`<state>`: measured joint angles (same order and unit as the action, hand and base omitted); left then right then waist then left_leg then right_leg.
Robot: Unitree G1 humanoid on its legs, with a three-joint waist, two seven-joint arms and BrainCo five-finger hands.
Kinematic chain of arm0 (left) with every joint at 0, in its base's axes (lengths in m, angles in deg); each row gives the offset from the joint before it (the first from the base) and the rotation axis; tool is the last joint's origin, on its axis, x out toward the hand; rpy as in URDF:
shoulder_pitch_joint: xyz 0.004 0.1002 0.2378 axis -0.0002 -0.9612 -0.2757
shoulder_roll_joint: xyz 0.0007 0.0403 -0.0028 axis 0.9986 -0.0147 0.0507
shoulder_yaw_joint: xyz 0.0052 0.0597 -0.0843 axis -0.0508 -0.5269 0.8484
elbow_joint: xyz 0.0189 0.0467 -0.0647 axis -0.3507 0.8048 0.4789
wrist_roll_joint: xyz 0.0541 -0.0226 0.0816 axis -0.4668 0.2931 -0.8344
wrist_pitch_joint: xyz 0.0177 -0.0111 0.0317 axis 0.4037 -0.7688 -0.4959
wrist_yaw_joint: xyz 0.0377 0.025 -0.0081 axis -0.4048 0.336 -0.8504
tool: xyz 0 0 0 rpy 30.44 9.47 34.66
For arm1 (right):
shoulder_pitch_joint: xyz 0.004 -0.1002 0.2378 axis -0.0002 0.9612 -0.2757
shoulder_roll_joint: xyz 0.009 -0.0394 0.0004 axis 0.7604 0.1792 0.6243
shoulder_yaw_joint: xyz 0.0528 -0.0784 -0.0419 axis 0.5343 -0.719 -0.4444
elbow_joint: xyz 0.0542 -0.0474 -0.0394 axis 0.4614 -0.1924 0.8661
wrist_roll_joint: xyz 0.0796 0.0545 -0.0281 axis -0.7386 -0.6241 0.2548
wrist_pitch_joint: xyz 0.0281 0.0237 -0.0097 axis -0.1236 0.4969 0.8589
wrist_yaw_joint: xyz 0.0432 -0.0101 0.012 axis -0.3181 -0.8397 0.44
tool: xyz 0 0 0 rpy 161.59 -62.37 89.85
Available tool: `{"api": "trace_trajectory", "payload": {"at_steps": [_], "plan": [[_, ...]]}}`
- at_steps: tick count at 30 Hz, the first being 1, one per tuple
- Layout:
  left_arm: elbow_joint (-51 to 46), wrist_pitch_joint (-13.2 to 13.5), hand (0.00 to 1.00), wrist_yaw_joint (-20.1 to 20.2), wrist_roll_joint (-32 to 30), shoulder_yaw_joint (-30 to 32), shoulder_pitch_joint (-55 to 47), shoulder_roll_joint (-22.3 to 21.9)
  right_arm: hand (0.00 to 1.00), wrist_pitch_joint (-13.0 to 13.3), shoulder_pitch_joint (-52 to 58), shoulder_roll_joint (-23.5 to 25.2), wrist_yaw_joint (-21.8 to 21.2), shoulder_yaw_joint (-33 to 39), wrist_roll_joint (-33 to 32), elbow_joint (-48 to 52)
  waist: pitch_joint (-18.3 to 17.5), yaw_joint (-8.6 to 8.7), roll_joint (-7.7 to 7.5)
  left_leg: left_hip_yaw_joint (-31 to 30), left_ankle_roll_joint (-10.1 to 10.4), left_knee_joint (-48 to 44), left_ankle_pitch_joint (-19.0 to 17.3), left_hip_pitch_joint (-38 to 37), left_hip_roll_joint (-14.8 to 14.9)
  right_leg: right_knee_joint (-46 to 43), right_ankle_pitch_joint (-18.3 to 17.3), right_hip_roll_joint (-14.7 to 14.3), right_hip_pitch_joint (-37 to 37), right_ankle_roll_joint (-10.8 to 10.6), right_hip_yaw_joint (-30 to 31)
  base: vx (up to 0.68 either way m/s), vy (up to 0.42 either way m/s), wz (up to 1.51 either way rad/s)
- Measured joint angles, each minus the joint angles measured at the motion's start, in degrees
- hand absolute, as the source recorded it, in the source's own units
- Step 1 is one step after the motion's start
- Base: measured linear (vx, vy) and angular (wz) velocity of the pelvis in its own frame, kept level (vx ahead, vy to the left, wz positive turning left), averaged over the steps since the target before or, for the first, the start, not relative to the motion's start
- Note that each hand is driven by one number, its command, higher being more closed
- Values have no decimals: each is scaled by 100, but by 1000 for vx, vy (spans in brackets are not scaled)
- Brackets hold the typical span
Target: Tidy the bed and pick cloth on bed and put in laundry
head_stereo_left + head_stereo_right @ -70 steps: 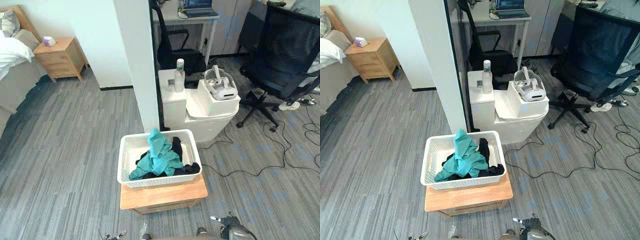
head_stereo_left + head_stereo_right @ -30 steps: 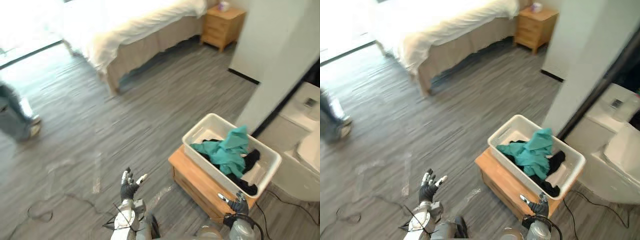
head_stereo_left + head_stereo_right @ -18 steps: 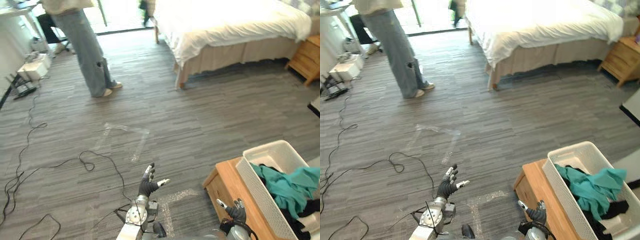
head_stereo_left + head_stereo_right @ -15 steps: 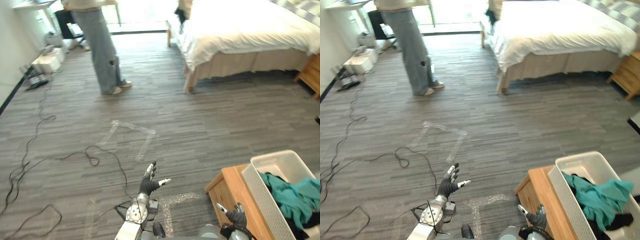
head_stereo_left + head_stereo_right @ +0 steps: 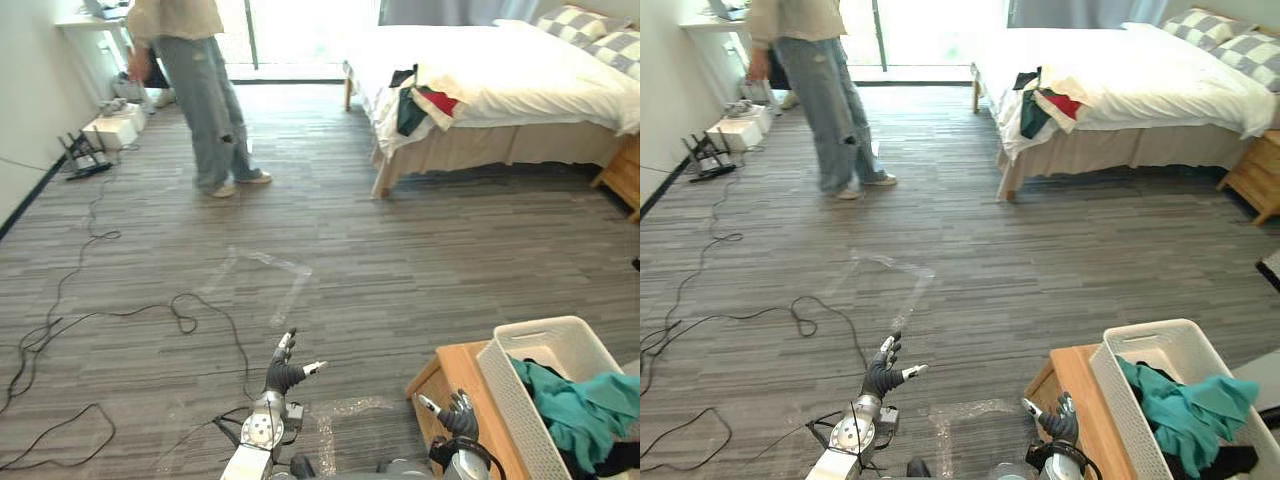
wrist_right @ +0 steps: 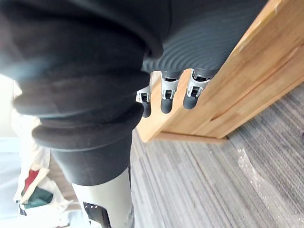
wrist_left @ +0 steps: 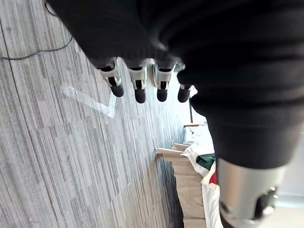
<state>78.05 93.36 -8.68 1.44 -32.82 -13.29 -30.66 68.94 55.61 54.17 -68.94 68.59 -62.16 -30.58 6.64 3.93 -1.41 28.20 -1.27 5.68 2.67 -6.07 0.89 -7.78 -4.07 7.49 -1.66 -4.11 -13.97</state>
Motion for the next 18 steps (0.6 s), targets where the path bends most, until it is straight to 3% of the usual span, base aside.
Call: {"api": "trace_trajectory", "payload": {"at_steps": [8, 10, 12, 14, 15, 16, 18], "plan": [[278, -9, 0, -149, 4, 41, 12, 6, 0, 0, -11, -17, -392, -409, 71, 0, 10, -5, 33, 4, 96, -35, -23, 15, 53, -210, -170, -31, 108, 68, -31, 18, -25, -1], [350, -11, 0, -165, 13, 159, 9, 0, 0, 0, -14, -38, -415, -624, 203, 6, 19, -35, -11, 15, 278, -512, -317, 193, 182, -209, -216, -42, 75, 100, -32, 52, -56, -1], [380, -12, 0, -286, 122, 330, 9, -133, 0, 9, 23, -285, -512, -1019, 500, 176, 119, -158, 88, 33, 460, -1810, -964, 544, 654, -125, -278, -172, -122, 178, -11, 87, -82, -18], [376, -9, 0, -308, 198, 398, 13, -167, 0, 11, -7, -377, -523, -1130, 615, 179, 221, -172, 111, -93, 554, -2422, -997, 651, 835, 31, -297, -244, -330, 206, -12, 89, -51, -8], [374, -8, 0, -379, 259, 428, 6, -197, 0, 12, -28, -408, -539, -1137, 692, 183, 279, -178, 91, -470, 760, -3250, -855, 972, 964, 150, -297, -249, -485, 238, 13, 90, -69, -2], [364, -8, 0, -402, 284, 429, 6, -202, 0, 12, -39, -405, -540, -1131, 701, 191, 301, -180, 67, -566, 859, -3500, -813, 1102, 992, 203, -296, -236, -524, 250, 27, 85, -55, -11], [330, -5, 0, -440, 289, 445, 6, -271, 0, 9, -170, -516, -529, -1120, 759, 201, 381, -225, 99, -834, 822, -3307, -935, 1361, 854, 245, -299, -151, -494, 267, 164, 72, 29, -23]]}}
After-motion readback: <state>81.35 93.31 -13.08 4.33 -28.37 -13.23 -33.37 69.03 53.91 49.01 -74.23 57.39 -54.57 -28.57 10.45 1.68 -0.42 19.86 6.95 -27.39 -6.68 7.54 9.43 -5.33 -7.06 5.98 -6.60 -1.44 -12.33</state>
